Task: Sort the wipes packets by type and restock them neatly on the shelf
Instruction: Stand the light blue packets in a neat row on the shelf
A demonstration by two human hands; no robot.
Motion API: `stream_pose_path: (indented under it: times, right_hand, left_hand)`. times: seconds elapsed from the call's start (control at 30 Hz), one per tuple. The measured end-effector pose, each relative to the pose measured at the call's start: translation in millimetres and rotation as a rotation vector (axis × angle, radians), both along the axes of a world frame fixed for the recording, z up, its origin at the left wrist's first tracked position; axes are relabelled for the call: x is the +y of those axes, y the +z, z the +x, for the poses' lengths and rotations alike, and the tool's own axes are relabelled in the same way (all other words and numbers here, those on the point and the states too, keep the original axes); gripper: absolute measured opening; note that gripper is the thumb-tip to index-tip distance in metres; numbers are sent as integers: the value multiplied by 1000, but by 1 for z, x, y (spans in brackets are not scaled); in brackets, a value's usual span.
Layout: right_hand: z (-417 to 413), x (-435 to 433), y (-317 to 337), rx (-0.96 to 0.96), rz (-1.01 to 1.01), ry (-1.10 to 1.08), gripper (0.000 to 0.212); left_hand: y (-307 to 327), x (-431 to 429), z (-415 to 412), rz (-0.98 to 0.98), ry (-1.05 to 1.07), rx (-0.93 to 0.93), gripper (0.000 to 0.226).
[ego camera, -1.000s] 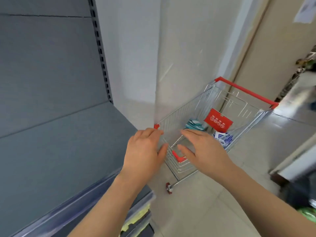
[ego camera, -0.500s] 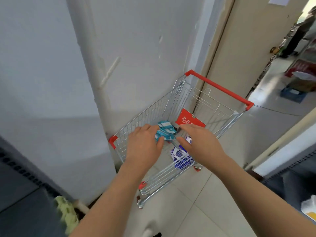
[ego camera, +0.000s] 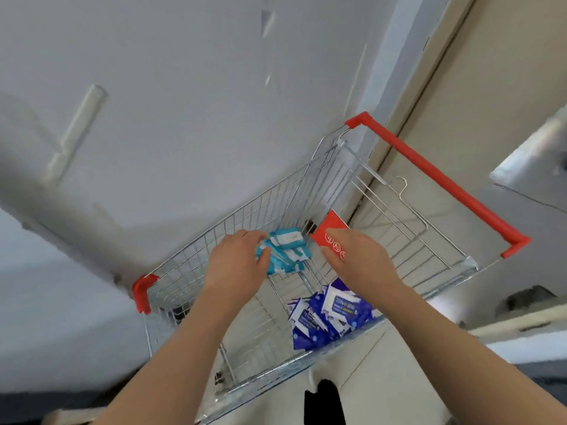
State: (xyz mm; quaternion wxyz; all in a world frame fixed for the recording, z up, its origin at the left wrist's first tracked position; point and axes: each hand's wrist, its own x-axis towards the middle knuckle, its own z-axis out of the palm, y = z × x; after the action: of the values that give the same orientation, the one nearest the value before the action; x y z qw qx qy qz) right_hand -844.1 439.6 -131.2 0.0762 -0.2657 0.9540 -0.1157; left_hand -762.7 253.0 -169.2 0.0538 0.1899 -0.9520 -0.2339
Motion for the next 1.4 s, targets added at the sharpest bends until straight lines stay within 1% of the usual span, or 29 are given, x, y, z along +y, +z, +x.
stream_pose_path:
  times: [0.17,0.3,0.37,0.5,0.63,0.77,0.83,0.9,1.03,1.1,1.2,1.27,1.3,1.33,1.4]
  right_hand:
    - [-111,-7,-73,-104,32,110,32]
    - [-181,-17,-146,-169,30,213,38]
    - [-208,-26,-186,-241,17,246,40]
    - [-248,-46,-265,-382,-20,258,43]
    - [-269,-67,-327,-475,-30,282,47]
    - [-282,-86,-377,-548,-46,244,51]
    - [-289,-96,-394,-560,-52,263,50]
    - [-295,-104,-408,-537,-44,293,54]
    - [-302,-114,-417,-548,4,300,70]
    - [-306,-115,-416,-533,14,315,72]
    - [-309,-117,-409,-423,14,312,58]
    - [-311,-119,-403,-301,88,344,49]
    - [-313,-119,-401,-270,117,372,44]
    - [-315,-119,-398,-294,110,379,38]
    - [-317,-117,-393,-421,15,341,29]
  left_hand:
    - [-62,8,-79,94,171,-51,31]
    - [-123,8,-128,216,290,-93,28]
    - [-156,4,-147,246,334,-130,29]
    - [-222,-6,-175,298,399,-182,30]
    - [-279,-15,-202,398,451,-173,31]
    - [-329,-22,-221,491,535,-137,31]
    - [-347,-25,-229,559,582,-127,33]
    - [-361,-29,-236,587,603,-122,31]
    - [-375,-36,-244,602,606,-102,13]
    - [-378,-37,-243,618,581,-116,8]
    - [-377,-37,-236,730,567,-103,8]
    - [-372,-37,-229,847,583,-77,6]
    - [-370,-37,-225,908,596,-63,5]
    - [-368,-37,-221,953,603,-50,4]
    - [-363,-40,-212,991,603,-33,1]
